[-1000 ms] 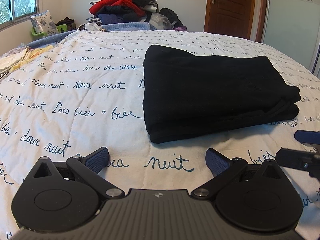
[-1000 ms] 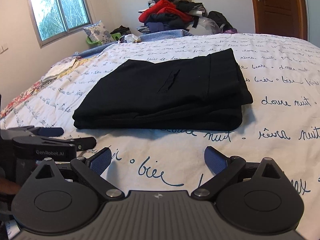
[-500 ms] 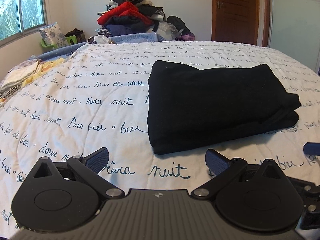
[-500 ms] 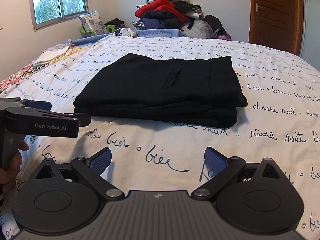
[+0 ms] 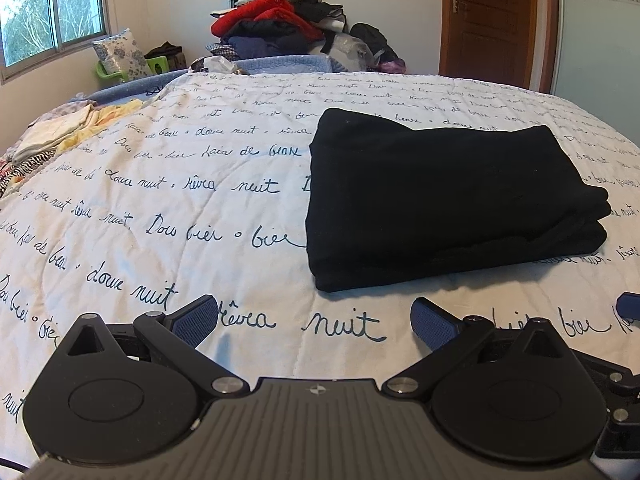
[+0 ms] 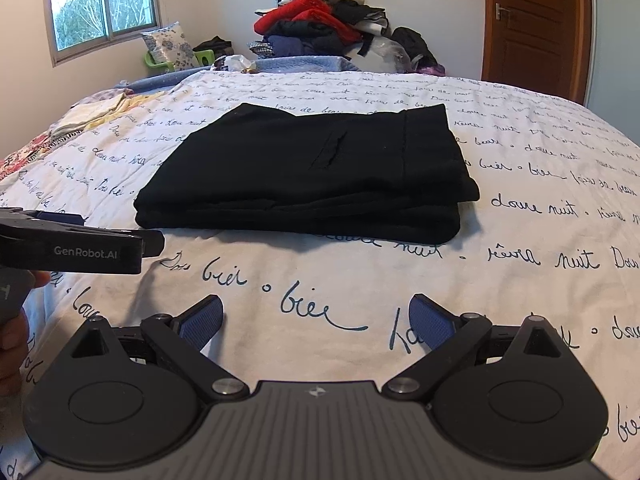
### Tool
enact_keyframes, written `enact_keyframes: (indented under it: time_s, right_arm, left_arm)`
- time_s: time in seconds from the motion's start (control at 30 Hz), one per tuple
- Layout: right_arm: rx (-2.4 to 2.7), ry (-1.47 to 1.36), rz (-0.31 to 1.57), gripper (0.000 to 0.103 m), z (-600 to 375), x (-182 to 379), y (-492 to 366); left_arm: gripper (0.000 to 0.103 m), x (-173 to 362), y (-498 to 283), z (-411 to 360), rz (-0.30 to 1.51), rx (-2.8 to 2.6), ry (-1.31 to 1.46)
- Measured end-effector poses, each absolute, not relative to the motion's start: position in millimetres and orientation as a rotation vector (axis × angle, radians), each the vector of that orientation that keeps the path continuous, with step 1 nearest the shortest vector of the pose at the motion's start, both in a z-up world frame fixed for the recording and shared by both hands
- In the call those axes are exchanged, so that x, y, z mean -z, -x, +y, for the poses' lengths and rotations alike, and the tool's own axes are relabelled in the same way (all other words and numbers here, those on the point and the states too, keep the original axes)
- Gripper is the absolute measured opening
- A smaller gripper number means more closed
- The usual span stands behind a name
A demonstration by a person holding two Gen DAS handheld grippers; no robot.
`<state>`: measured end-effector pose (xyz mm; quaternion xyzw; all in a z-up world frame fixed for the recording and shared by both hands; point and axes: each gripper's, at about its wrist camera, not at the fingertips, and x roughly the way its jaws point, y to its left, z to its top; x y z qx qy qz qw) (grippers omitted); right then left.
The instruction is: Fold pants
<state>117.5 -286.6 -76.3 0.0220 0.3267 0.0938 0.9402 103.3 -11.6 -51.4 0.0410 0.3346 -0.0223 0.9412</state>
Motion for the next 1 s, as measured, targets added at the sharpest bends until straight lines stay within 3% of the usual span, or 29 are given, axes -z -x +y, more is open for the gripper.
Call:
enact_keyframes:
  time_s: [1.0]
  right_arm:
    - [-0.209,-0.019,0.682,0.1,-281.7,79.8,-118.0]
  left_arm:
    - [0.103,50.1,-95.8,-14.3,0.635,0.06,-0.112]
